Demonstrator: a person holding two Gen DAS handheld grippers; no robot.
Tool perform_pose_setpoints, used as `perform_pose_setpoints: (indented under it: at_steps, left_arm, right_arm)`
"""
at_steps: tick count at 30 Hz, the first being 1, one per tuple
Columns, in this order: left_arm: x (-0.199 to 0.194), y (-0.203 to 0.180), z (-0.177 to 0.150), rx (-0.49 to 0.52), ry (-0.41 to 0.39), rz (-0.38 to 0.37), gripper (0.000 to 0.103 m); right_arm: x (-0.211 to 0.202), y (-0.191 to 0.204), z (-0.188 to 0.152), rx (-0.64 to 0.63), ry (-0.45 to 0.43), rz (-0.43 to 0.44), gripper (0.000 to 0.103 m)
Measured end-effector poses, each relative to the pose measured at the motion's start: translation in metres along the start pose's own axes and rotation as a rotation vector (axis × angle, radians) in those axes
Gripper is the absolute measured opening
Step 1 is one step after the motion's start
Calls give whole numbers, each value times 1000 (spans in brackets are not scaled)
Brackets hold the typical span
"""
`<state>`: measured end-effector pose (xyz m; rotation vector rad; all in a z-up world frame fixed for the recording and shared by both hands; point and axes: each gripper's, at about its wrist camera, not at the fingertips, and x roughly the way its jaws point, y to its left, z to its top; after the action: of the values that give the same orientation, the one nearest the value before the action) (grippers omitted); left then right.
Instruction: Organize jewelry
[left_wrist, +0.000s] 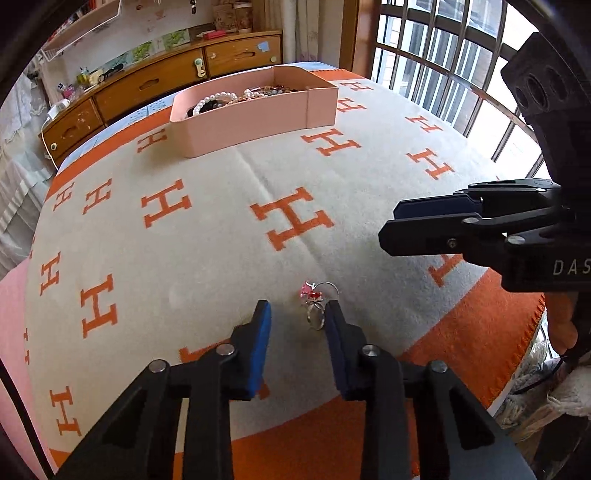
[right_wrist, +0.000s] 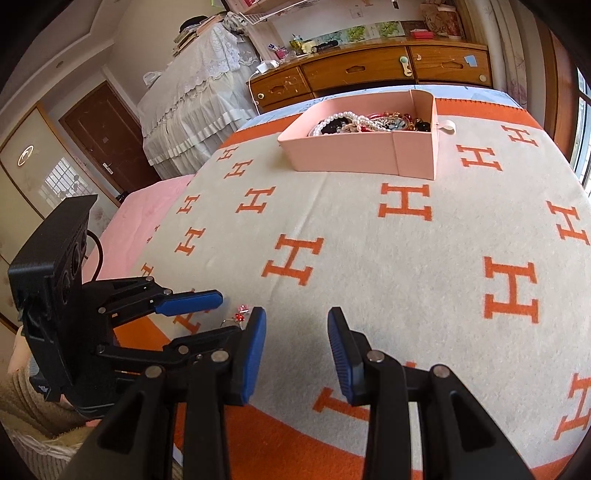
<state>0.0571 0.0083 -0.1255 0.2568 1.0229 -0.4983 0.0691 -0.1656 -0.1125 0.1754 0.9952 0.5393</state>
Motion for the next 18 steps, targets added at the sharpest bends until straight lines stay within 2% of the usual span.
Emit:
perform_pose_setpoints:
  at_steps: [2, 5, 12, 18]
  left_arm:
    - [-1, -1, 0, 7, -2, -10, 10]
    - [-4, -1, -3, -4, -3, -29, 6]
    - [-25, 19, -12, -107, -48, -38, 5]
    - [-42, 36, -19, -174, -88, -51, 5]
  right_arm:
    - [3, 1, -1, -1, 7, 5, 35]
    - [7, 4, 0, -16, 16, 13, 35]
    - [21, 27, -1, -115, 53, 31, 35]
    - [35, 49, -3, -217, 69, -5, 35]
